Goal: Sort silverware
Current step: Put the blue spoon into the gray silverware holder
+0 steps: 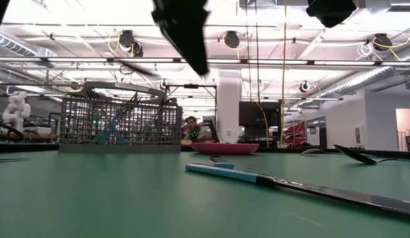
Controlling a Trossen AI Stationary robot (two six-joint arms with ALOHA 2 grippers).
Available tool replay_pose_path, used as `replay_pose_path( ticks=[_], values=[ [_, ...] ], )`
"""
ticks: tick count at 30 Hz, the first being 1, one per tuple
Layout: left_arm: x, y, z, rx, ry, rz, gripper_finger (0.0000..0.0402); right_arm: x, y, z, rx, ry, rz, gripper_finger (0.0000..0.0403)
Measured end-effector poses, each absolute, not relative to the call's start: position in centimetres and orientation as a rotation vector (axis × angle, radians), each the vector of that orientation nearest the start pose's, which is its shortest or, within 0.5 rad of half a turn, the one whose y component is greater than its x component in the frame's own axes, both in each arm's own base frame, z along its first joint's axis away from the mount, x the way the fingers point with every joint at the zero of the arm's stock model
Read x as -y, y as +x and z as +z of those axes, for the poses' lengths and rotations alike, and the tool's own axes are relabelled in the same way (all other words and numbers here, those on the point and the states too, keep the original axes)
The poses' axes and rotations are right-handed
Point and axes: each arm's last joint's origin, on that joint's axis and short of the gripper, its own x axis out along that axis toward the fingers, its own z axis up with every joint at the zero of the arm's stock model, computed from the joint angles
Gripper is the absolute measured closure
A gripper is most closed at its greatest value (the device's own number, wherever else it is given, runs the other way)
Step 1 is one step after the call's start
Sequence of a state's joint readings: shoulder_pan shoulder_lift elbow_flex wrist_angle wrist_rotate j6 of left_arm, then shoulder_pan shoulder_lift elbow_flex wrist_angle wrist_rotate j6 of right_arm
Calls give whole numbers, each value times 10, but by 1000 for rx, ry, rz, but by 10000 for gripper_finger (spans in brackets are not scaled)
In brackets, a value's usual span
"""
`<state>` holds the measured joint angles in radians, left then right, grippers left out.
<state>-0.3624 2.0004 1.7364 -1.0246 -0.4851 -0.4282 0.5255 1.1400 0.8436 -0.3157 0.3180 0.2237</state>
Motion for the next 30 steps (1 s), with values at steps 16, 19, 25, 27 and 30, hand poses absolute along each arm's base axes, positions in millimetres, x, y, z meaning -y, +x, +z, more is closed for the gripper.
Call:
replay_pose_path(
  ticks=[16,19,25,27,30],
  values=[
    [9,344,288,-1608,861,485,391,-111,212,275,-568,-51,111,232],
    [-18,344,289,-1695,976,452,391,-111,212,275,-564,-67,106,232],
    [-73,336,290,-1848,1014,446,391,-109,212,275,-555,-93,44,232],
    [-87,333,290,-1897,1019,417,391,-109,212,274,-565,-99,44,232],
    [-105,328,291,-1954,1024,401,391,-108,211,272,-586,-110,41,232]
  ],
)
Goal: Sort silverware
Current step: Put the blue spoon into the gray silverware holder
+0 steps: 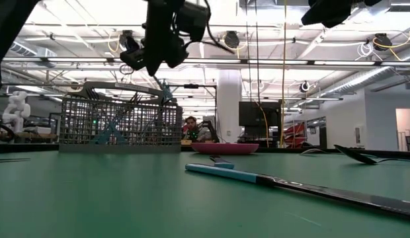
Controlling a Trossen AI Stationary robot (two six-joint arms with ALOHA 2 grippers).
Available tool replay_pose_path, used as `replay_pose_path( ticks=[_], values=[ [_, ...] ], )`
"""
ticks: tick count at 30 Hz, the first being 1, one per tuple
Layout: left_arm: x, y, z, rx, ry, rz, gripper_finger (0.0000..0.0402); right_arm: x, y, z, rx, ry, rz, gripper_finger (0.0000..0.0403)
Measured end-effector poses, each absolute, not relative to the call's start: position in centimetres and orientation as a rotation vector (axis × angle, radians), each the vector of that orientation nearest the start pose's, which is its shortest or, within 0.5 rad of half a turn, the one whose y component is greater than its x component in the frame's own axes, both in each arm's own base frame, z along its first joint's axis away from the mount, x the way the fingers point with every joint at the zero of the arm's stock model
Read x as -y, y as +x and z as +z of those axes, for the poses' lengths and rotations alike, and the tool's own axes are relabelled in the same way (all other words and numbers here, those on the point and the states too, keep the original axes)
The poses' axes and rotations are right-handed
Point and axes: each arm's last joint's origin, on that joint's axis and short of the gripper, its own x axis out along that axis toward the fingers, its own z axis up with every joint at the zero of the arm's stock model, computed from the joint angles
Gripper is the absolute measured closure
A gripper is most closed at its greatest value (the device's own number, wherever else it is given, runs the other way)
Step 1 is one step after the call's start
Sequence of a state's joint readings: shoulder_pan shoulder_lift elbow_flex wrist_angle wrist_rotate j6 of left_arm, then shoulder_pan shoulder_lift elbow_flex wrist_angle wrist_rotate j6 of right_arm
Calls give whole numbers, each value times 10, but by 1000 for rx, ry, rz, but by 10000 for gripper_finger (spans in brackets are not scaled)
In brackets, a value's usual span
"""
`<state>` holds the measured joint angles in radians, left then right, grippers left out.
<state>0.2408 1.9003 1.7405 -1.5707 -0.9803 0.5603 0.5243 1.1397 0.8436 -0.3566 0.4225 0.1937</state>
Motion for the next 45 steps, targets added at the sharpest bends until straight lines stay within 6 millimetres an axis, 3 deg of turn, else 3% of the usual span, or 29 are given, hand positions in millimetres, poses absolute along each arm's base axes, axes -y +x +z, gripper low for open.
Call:
replay_pose_path(
  ticks=[4,15,21,27,31,45],
  values=[
    [-122,322,291,-1998,1011,411,391,-107,209,269,-619,-116,33,232],
    [-126,290,329,-1923,922,385,391,-101,205,255,-661,-115,-111,232],
    [-136,282,309,-2081,1024,137,391,-102,206,256,-638,-77,-132,232],
    [-138,282,288,-2127,1105,119,391,-103,208,258,-608,-90,-116,232],
    [-136,281,275,-2168,1153,13,391,-103,209,259,-595,-108,-105,232],
    [-119,301,250,-2060,1386,-189,391,-103,209,259,-597,-129,-101,232]
  ],
)
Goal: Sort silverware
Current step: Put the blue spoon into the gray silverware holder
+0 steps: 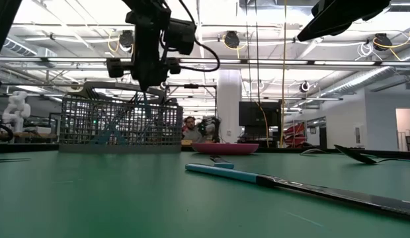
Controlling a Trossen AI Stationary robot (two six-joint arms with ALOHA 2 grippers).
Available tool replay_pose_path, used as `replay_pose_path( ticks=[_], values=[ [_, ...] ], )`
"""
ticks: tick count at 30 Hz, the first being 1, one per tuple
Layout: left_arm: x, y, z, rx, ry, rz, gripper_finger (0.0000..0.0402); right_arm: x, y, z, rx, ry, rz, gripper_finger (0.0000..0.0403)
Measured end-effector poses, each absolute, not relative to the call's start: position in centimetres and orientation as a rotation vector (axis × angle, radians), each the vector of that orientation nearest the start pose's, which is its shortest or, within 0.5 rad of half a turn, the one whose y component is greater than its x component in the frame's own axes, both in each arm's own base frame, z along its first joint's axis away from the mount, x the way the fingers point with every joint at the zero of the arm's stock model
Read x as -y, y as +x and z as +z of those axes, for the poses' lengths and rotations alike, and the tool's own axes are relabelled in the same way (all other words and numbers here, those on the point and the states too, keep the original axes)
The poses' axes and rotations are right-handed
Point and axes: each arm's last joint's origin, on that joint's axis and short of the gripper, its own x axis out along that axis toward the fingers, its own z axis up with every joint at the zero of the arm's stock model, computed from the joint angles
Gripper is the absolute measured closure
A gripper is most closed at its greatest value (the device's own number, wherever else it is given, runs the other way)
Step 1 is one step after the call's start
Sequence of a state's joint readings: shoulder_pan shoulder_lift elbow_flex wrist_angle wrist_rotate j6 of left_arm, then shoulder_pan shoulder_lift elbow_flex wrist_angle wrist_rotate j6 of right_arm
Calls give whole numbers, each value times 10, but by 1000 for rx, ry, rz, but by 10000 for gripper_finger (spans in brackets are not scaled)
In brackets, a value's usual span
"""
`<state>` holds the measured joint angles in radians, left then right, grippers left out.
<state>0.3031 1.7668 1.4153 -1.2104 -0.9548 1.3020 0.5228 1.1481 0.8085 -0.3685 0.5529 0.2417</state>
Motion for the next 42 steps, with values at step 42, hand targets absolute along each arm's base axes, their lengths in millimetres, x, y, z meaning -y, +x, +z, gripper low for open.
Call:
replay_pose_path(
  ticks=[42],
  values=[
    [-76,300,280,-1771,1330,309,269,-104,210,260,-583,-142,-94,232]
  ],
)
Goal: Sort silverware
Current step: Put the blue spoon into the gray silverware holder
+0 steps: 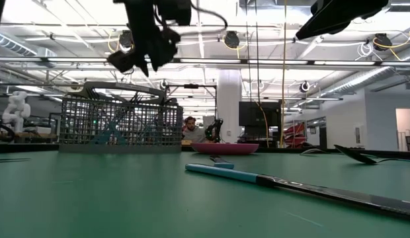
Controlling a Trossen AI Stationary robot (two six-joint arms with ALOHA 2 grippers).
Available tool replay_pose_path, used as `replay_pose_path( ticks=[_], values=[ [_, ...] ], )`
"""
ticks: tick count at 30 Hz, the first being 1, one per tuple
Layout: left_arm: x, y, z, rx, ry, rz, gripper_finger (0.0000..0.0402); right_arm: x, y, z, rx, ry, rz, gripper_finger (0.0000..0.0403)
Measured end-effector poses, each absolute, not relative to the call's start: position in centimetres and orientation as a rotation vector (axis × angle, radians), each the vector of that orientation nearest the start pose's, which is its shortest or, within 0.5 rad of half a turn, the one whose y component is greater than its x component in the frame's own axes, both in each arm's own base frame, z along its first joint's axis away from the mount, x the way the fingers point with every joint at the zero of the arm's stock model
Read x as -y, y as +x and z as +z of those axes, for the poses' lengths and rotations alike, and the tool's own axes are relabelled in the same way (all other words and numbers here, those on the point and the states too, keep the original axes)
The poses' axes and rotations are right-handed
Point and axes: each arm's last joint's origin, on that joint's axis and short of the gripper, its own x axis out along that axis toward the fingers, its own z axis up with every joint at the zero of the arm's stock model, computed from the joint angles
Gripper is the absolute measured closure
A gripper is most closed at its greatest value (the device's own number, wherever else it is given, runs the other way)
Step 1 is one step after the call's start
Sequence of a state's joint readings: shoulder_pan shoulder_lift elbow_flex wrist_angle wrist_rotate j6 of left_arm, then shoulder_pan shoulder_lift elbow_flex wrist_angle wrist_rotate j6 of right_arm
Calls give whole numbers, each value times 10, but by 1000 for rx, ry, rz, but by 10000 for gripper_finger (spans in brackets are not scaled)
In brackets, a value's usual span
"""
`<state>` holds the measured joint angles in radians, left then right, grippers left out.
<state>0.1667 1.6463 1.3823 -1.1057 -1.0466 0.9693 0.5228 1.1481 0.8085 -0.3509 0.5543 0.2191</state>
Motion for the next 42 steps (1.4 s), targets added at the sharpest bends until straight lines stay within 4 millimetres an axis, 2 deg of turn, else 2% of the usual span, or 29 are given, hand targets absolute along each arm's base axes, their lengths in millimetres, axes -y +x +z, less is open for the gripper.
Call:
replay_pose_path(
  ticks=[4,8,16,19,25,32,37,42],
  values=[
    [-54,295,293,-1611,1221,397,269,-104,210,261,-580,-143,-93,232],
    [-31,293,300,-1445,1033,391,269,-104,211,261,-574,-140,-93,232],
    [9,304,290,-1225,441,312,269,-105,213,264,-537,-137,-82,232],
    [26,313,285,-1156,307,279,269,-105,213,264,-537,-138,-82,232],
    [69,329,273,-1060,308,164,269,-105,213,264,-538,-152,-78,232],
    [104,352,256,-915,278,105,269,-105,213,265,-537,-160,-76,232],
    [125,375,229,-846,281,65,269,-105,213,265,-532,-144,-78,232],
    [140,388,197,-849,309,4,269,-105,213,265,-531,-129,-81,232]
  ],
)
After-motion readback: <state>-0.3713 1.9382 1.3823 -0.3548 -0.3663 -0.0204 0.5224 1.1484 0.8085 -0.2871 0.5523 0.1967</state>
